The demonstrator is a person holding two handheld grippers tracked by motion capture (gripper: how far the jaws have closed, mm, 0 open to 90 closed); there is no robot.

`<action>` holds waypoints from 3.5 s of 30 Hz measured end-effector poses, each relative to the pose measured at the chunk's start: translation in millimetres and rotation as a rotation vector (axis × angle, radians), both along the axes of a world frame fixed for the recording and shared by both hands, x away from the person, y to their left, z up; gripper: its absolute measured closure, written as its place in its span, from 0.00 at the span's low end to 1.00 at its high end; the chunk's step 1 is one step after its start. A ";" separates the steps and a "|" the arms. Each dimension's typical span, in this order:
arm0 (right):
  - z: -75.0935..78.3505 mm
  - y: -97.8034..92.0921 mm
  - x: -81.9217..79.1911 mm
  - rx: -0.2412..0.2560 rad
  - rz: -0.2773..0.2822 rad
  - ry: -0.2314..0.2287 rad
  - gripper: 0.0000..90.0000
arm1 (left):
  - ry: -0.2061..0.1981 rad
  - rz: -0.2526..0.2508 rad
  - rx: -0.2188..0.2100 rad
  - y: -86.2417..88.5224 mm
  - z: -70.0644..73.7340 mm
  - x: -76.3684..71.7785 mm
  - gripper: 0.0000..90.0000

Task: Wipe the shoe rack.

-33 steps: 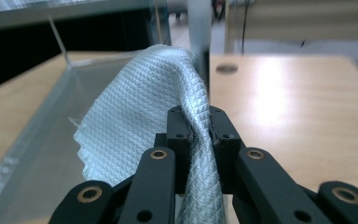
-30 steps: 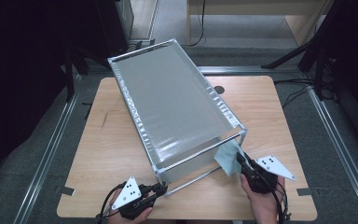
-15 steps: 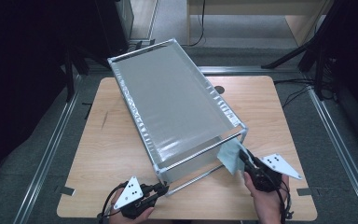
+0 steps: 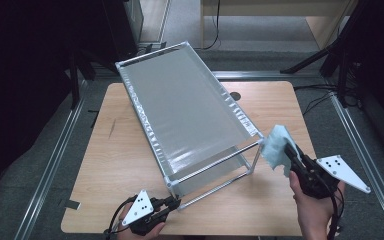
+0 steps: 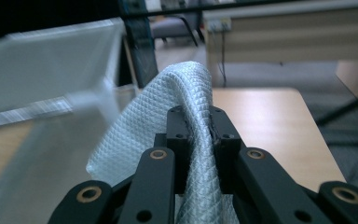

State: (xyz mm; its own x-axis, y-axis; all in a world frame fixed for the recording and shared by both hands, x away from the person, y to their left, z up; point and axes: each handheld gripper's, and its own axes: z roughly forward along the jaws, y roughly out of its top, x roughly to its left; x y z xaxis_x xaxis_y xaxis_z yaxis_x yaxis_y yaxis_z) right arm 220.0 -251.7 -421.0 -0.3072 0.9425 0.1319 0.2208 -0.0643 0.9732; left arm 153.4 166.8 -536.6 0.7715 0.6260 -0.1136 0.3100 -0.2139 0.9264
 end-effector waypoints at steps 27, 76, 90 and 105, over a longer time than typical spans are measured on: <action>19.2 168.6 4.7 -0.175 0.449 0.137 0.87 | 0.027 0.009 -0.012 -2.3 -0.1 0.8 0.89; 19.7 101.2 14.9 -0.110 0.234 0.088 0.89 | 0.040 0.022 -0.010 -5.4 -2.3 1.0 0.89; 10.7 80.3 -12.0 -0.066 0.221 0.042 0.90 | 0.044 0.025 -0.011 -6.3 -2.6 1.9 0.89; -0.6 138.9 -45.7 -0.096 0.447 0.015 0.90 | 0.044 0.018 -0.010 -6.5 -3.4 2.4 0.89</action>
